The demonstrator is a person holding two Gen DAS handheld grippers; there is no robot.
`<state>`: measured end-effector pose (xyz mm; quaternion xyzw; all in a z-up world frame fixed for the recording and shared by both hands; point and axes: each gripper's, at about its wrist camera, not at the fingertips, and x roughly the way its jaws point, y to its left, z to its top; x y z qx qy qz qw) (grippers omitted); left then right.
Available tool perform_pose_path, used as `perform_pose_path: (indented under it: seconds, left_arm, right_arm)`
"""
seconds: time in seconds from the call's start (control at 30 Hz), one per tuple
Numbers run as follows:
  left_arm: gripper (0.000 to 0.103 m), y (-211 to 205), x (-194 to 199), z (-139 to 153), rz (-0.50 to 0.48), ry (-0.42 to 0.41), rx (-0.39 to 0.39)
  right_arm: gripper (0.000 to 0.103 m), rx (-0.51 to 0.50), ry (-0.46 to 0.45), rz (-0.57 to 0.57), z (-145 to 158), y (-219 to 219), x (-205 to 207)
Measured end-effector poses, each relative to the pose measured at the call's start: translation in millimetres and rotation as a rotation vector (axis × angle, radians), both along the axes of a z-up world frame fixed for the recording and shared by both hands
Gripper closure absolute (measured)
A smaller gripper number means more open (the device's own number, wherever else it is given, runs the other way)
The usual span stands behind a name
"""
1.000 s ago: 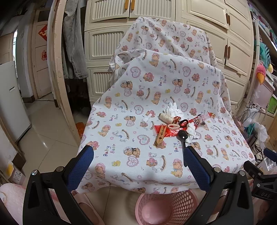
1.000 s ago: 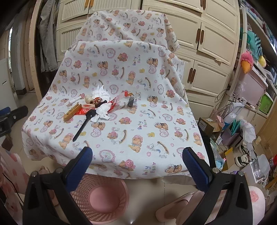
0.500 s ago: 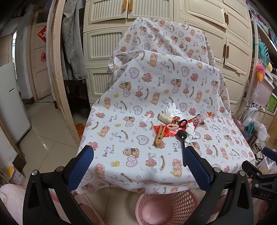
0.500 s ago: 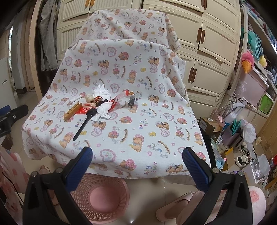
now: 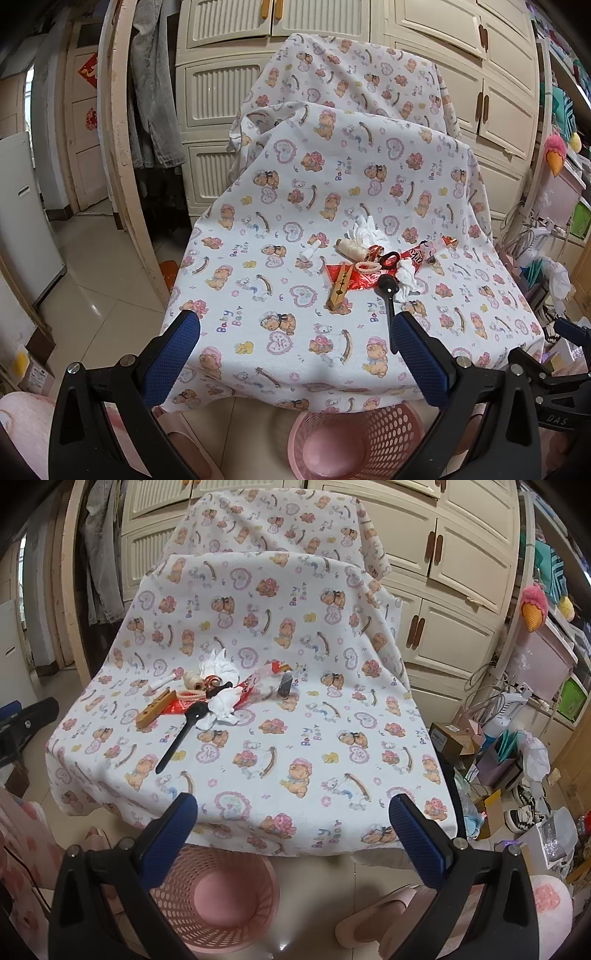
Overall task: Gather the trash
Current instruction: 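Grasp the black spoon with the right tool while the left tool approaches the clothespin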
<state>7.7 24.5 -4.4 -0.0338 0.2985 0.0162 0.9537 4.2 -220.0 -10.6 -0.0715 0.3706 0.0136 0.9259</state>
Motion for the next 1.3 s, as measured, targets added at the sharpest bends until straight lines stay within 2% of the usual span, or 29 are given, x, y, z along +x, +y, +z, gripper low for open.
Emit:
perform_pose_path:
  seconds: [0.1, 0.27, 0.3, 0.33, 0.4, 0.5, 0.57, 0.67, 0.8, 0.9, 1.0, 1.13, 1.17, 1.2, 1.23, 1.3]
  left_arm:
    - [0.001, 1, -2, 3, -0.025, -0.023, -0.022]
    - [0.003, 6, -1, 3, 0.007, -0.04, 0.004]
    - [0.009, 9, 1, 1, 0.009, -0.028, -0.006]
    - [0.018, 13, 5, 0, 0.001, -0.005, -0.035]
    - [0.027, 20, 11, -3, -0.014, 0.024, -0.09]
    - [0.036, 23, 18, -7, -0.026, 0.054, -0.116]
    - [0.037, 21, 21, -9, -0.023, 0.067, -0.114]
    - [0.037, 18, 26, -13, -0.026, 0.089, -0.115]
    - [0.037, 12, 36, -16, -0.017, 0.099, -0.062]
    - [0.036, 14, 48, -16, 0.005, 0.097, -0.013]
    - [0.036, 26, 63, -16, 0.021, 0.104, -0.066]
    - [0.037, 36, 75, -21, 0.04, 0.129, -0.139]
    - [0.037, 36, 76, -22, 0.037, 0.133, -0.151]
    - [0.038, 35, 77, -22, 0.028, 0.137, -0.162]
    - [0.041, 33, 79, -22, 0.012, 0.142, -0.174]
    - [0.047, 28, 81, -22, -0.015, 0.153, -0.186]
  right_arm:
    - [0.0, 0.006, -0.006, 0.022, 1, 3, -2]
    - [0.001, -0.009, -0.045, 0.086, 5, 17, -11]
    - [0.001, -0.014, -0.049, 0.095, 4, 20, -12]
    - [0.005, -0.012, -0.048, 0.105, 4, 23, -12]
    - [0.014, 0.013, -0.032, 0.13, 2, 28, -11]
    - [0.017, 0.053, -0.009, 0.159, -5, 38, -4]
    - [0.023, 0.057, 0.003, 0.189, -12, 49, 3]
    - [0.033, -0.005, -0.006, 0.224, -24, 72, 16]
    - [0.038, 0.038, 0.002, 0.247, -35, 93, 38]
    - [0.046, 0.0, -0.007, 0.229, -43, 109, 59]
    - [0.049, 0.024, 0.0, 0.195, -49, 112, 77]
    - [0.068, 0.022, 0.04, 0.153, -60, 112, 94]
    - [0.078, 0.021, 0.054, 0.141, -64, 111, 97]
    - [0.084, 0.023, 0.068, 0.126, -67, 109, 100]
    - [0.096, 0.054, 0.065, 0.115, -66, 106, 100]
    - [0.097, 0.111, 0.11, 0.103, -63, 101, 104]
